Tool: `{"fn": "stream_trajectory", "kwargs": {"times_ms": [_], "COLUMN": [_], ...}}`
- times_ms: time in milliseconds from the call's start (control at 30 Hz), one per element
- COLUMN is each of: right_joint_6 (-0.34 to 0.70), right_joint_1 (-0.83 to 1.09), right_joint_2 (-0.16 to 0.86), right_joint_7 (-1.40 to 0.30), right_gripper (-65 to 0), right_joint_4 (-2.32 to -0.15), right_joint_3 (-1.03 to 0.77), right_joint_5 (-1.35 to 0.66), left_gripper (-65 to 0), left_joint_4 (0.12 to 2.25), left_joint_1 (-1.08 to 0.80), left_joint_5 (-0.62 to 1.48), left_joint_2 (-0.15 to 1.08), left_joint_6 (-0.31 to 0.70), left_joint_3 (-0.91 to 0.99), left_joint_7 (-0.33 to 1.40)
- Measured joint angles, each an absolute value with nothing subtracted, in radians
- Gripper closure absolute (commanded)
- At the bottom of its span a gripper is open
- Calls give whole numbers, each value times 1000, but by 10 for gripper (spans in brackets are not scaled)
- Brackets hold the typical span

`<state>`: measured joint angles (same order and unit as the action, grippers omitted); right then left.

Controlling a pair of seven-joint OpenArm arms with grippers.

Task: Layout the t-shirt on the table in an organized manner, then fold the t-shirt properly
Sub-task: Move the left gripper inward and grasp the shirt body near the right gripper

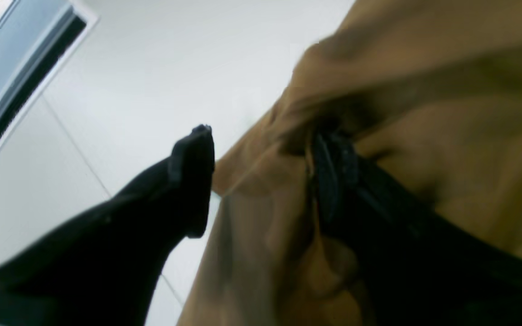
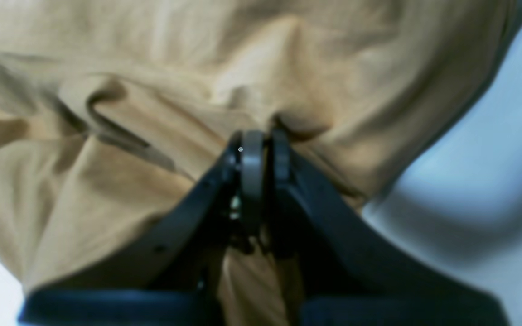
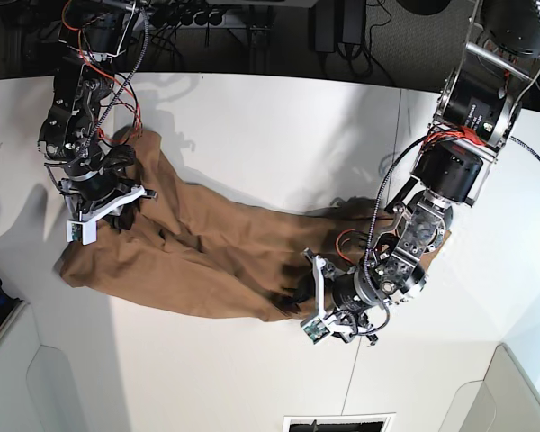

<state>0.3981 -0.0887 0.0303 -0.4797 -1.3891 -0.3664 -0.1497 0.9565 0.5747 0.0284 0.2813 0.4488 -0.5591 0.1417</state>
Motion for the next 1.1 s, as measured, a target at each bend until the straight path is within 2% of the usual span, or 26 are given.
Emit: {"fn": "stream_trajectory", "kwargs": {"times_ms": [200, 267, 333, 400, 433, 600, 700, 967, 1100], "right_joint_6": [400, 400, 400, 400, 400, 400, 405, 422, 422], "right_joint_1": [-89, -89, -89, -89, -89, -89, -89, -89, -90], "right_joint_2": [30, 30, 30, 30, 30, 30, 30, 33, 36], "right_joint_7": [-480, -484, -484, -484, -484, -489, -513, -572, -608], "right_gripper": [0, 0, 0, 0, 0, 0, 0, 0, 0], "right_joint_4": [-1389, -1389, -1389, -1389, -1389, -1389, -1399, -1670, -1774], "right_joint_3": [-366, -366, -366, -366, -366, -366, -366, -364, -365], "right_joint_5": [-156, -161, -161, -161, -161, -162, -187, -223, -223], "left_gripper": [-362, -284, -140, -22, 0, 0, 0, 0, 0], "left_joint_4": [899, 886, 876, 876, 876, 876, 900, 1171, 1293], "left_joint_1": [574, 575, 575, 574, 574, 584, 605, 607, 611], "left_joint_5": [25, 27, 28, 38, 37, 46, 115, 202, 225], "left_joint_2": [282, 281, 281, 282, 282, 293, 335, 487, 559], "left_joint_6": [530, 539, 569, 596, 599, 588, 513, 471, 341], "left_joint_3": [-558, -558, -558, -558, -558, -559, -562, -544, -546], "left_joint_7": [141, 141, 141, 141, 141, 142, 146, 262, 265]}}
